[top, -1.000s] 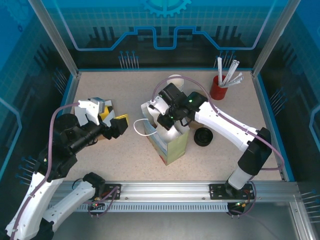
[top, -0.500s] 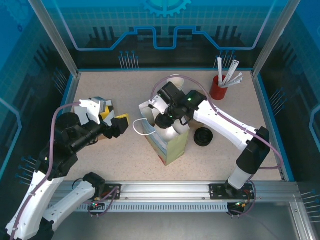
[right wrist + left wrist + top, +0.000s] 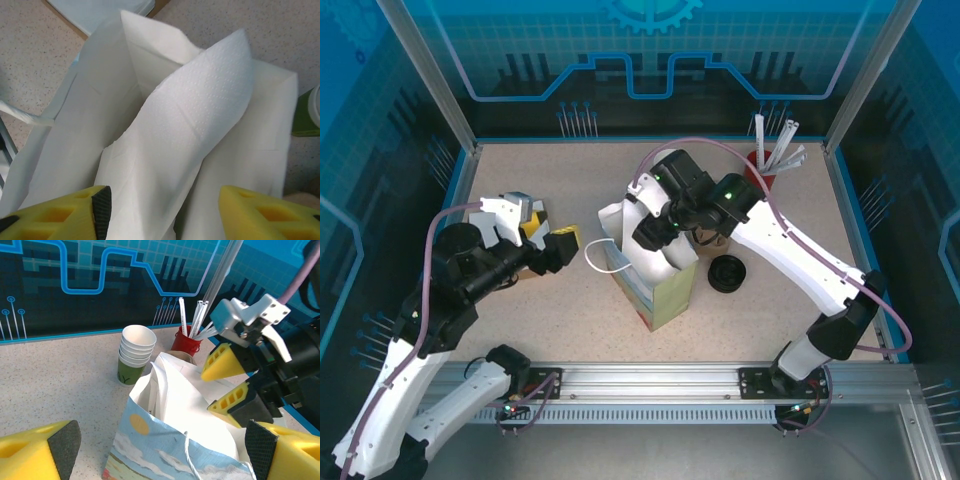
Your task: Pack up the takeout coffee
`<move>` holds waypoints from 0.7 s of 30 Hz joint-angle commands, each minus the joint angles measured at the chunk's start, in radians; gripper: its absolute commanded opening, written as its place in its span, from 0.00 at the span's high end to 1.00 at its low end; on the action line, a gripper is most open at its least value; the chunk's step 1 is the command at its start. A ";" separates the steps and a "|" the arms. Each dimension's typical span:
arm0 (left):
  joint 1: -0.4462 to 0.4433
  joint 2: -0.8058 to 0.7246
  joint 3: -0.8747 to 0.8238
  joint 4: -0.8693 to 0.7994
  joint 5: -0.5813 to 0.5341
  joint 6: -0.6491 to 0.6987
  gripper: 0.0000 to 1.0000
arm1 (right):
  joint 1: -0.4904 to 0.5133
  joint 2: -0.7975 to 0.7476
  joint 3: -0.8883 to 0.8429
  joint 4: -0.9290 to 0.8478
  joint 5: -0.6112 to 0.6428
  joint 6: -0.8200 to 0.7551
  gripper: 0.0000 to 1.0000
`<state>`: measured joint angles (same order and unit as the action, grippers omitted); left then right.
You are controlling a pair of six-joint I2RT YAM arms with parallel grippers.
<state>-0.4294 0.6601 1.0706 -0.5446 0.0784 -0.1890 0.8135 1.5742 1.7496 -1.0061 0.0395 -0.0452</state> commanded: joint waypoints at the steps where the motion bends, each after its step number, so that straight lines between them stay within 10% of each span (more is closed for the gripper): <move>1: -0.006 -0.007 0.006 -0.003 -0.041 -0.030 0.12 | 0.016 -0.015 0.023 -0.030 0.022 0.020 0.39; 13: -0.006 0.000 0.005 -0.009 -0.050 -0.036 0.12 | 0.019 0.100 0.050 0.015 0.022 0.113 0.47; 21: -0.006 -0.004 0.002 -0.018 -0.057 -0.030 0.12 | 0.027 0.124 0.070 -0.022 0.029 0.100 0.94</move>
<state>-0.4297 0.6601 1.0706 -0.5491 0.0402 -0.2115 0.8200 1.7035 1.7885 -1.0000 0.0578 0.0536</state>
